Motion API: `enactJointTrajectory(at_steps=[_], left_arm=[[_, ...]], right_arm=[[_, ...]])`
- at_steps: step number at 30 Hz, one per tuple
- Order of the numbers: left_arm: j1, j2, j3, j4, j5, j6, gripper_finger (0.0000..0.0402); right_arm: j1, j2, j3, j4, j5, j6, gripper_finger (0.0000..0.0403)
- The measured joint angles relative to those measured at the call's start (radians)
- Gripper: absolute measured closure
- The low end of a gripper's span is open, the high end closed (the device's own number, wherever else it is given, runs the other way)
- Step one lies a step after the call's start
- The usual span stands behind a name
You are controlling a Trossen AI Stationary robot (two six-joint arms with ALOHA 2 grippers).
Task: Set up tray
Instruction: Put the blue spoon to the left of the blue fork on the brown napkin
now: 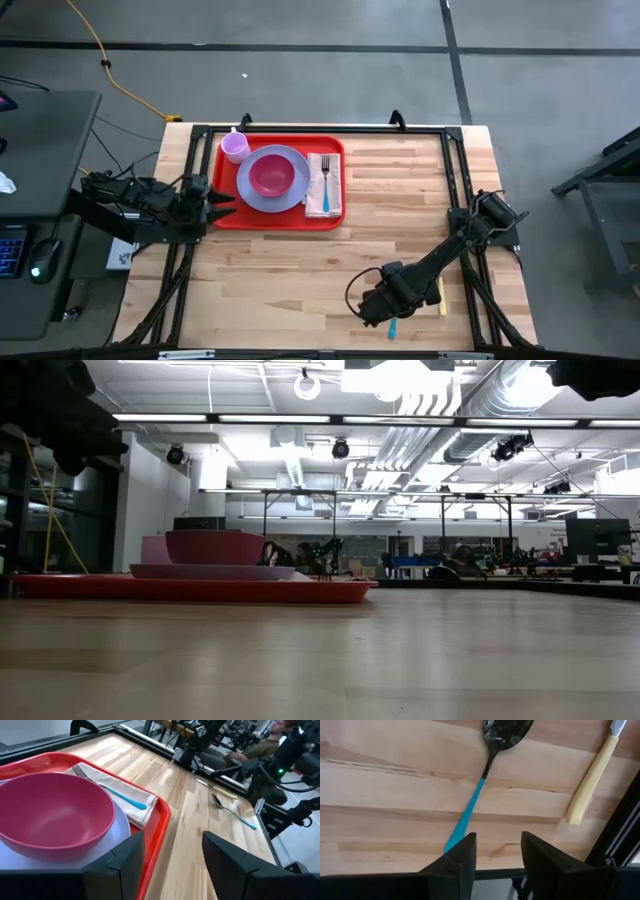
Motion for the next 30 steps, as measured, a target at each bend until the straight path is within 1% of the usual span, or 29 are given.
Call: enactJointTrajectory(at_steps=[8,11,14,18,21,27,30], left_arm=[[0.000,0.000,0.000,0.000,0.029,0.017,0.0174],[0.000,0.000,0.000,0.000,0.030,0.017,0.0174],[0.000,0.000,0.000,-0.001,0.034,0.017,0.0174],[0.000,0.000,0.000,-0.001,0.034,0.017,0.0174],[0.000,0.000,0.000,-0.001,0.037,0.016,0.0174],[0.000,0.000,0.000,-0.001,0.038,0.008,0.0174],[0.000,0.000,0.000,-0.001,0.038,0.005,0.0174]], right_arm=[[-0.002,-0.001,-0.010,0.008,0.041,0.005,0.0269],[-0.005,-0.002,-0.068,0.066,0.013,0.015,0.0269],[-0.006,-0.001,-0.147,0.166,-0.024,0.028,0.0269],[-0.012,-0.001,-0.205,0.183,-0.060,0.036,0.0269],[-0.012,-0.001,-0.223,0.194,-0.046,0.032,0.0269],[-0.012,-0.001,-0.284,0.333,-0.034,0.032,0.0269],[-0.015,-0.001,-0.308,0.348,-0.036,0.032,0.0269]])
